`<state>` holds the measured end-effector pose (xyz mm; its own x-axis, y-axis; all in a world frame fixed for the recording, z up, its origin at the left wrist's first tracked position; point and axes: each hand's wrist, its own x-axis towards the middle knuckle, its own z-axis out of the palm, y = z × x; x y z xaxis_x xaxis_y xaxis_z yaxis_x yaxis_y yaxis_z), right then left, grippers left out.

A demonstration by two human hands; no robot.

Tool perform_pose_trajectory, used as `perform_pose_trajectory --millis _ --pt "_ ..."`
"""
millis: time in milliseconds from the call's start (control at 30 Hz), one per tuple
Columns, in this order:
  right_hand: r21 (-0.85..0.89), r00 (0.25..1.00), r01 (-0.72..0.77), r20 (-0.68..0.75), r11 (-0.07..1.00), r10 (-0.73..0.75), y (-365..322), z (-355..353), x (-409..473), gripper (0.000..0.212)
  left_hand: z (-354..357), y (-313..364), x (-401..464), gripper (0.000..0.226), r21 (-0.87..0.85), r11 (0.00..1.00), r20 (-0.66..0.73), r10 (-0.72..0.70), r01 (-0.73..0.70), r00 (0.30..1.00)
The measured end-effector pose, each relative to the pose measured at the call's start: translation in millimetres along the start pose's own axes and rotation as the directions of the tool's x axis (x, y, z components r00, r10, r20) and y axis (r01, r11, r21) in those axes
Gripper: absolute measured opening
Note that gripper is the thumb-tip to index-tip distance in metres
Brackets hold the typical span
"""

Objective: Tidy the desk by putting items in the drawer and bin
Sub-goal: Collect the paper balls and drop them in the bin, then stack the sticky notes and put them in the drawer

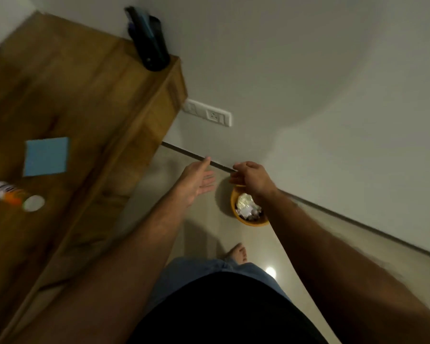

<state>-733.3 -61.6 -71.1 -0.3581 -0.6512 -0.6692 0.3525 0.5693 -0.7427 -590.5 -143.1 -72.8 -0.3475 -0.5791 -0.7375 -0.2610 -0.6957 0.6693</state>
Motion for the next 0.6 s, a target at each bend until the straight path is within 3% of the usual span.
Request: perform_pose_trajectory --millis 233,600 --pt "-0.118 0.966 0.087 0.251 0.989 -0.055 -11.9 113.7 -38.5 0.015 -103.7 -4.4 -72.5 0.054 -0.158 0.977 -0.165 0.114 -0.141 0.980" --pt "-0.197 0.856 0.218 0.509 0.956 -0.091 14.4 280.5 -131.5 0.016 -242.0 -48.4 -183.1 0.049 -0.339 0.890 -0.359 0.177 -0.305 0.916"
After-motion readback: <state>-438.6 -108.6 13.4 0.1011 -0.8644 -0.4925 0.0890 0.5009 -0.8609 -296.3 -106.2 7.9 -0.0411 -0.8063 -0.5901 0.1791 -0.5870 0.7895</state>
